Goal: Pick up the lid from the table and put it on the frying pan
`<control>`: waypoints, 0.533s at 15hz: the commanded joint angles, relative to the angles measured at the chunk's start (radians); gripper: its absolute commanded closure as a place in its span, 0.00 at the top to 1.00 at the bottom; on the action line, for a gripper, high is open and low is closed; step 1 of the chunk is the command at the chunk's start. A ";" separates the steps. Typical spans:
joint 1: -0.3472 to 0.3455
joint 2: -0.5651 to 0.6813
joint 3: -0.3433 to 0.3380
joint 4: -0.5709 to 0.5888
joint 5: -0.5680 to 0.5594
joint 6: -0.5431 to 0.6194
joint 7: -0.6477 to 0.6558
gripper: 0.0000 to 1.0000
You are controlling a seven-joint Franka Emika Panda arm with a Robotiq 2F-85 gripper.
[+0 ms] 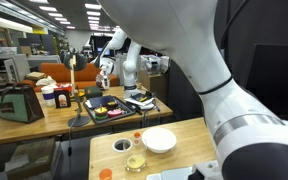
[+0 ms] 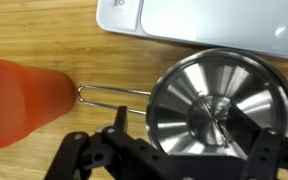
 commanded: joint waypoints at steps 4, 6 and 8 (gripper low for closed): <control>-0.005 -0.086 0.005 -0.075 0.006 0.076 -0.028 1.00; -0.002 -0.122 0.003 -0.105 0.004 0.099 -0.030 1.00; 0.004 -0.173 -0.003 -0.149 -0.004 0.114 -0.036 1.00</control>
